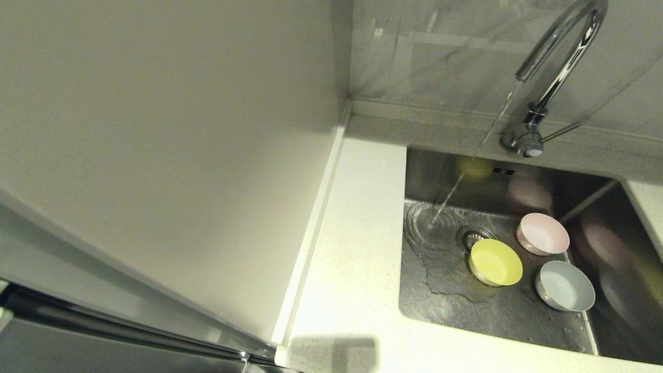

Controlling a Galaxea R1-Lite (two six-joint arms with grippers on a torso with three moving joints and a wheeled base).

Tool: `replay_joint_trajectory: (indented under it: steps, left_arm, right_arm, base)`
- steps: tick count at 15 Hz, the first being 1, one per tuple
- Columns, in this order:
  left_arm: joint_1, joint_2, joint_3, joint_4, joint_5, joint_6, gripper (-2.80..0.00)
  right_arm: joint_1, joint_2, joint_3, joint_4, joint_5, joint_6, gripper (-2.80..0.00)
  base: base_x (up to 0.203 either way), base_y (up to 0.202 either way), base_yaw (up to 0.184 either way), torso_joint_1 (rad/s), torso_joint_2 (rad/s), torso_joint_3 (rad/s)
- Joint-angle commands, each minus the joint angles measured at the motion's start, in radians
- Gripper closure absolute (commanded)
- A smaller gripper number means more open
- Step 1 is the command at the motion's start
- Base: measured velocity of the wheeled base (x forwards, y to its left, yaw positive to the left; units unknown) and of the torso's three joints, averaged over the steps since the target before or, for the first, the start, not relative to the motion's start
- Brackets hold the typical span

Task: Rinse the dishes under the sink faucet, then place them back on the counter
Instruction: Wait for the water to rinse the bowl

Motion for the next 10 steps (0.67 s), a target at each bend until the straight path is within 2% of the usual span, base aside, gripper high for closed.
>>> replay_joint_trajectory:
  steps: [1,10]
  left_arm:
    - [0.0,0.0,0.002,0.0,0.0,-0.001,0.0]
    - [0.0,0.0,0.003,0.0,0.0,-0.001,0.0]
  right_arm:
    - [0.001,0.001,0.0,0.0,0.0,-0.001,0.0]
    - [0.001,0.001,0.0,0.0,0.0,-0.001,0.0]
  base:
    - [0.0,0.0,0.0,0.0,0.0,0.0]
    - [0.0,0.0,0.0,0.0,0.0,0.0]
